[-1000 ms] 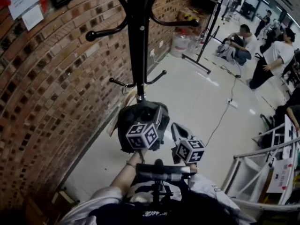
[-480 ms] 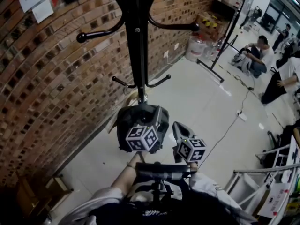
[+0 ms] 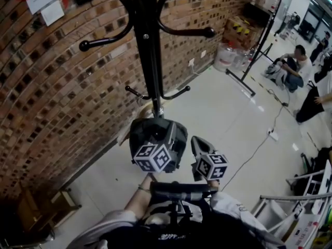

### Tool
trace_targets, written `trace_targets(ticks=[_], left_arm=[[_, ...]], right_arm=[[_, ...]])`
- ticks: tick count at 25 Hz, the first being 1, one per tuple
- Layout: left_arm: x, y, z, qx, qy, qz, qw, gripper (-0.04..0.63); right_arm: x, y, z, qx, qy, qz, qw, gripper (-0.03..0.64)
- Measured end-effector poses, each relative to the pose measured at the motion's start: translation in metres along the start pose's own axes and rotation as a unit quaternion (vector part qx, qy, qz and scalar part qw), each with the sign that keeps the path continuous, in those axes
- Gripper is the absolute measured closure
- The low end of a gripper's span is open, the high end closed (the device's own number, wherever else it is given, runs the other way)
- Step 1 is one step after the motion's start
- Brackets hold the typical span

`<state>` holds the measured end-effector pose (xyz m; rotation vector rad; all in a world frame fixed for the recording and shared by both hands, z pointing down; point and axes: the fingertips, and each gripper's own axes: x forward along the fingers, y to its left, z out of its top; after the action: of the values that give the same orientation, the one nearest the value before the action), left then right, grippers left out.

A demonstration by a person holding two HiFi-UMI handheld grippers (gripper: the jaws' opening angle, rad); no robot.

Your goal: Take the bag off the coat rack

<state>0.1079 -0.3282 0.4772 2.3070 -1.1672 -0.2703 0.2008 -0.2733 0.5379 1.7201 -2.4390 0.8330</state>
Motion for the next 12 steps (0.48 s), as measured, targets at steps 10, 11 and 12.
trace_targets(ticks=[10,11,12], left_arm=[[-0.022,-0.027,0.02,-0.072,0.0,-0.055,0.9959,0.561],[-0.023,-0.027,0.019,-0.084,-0.002,-0.057,0.9948,0.561],[-0.024,-0.028,0.019,-0.095,-0.003,-0.059,0.9937,0.562]], right_arm=[[-0.01,-0.034,0.011,0.02,-0.021,-0.026,0.999,0.607],[-0.012,-0.036,0.011,0.022,-0.023,-0.029,0.999,0.607],[-0.014,-0.038,0.011,0.023,-0.025,-0.032,0.999,0.607]])
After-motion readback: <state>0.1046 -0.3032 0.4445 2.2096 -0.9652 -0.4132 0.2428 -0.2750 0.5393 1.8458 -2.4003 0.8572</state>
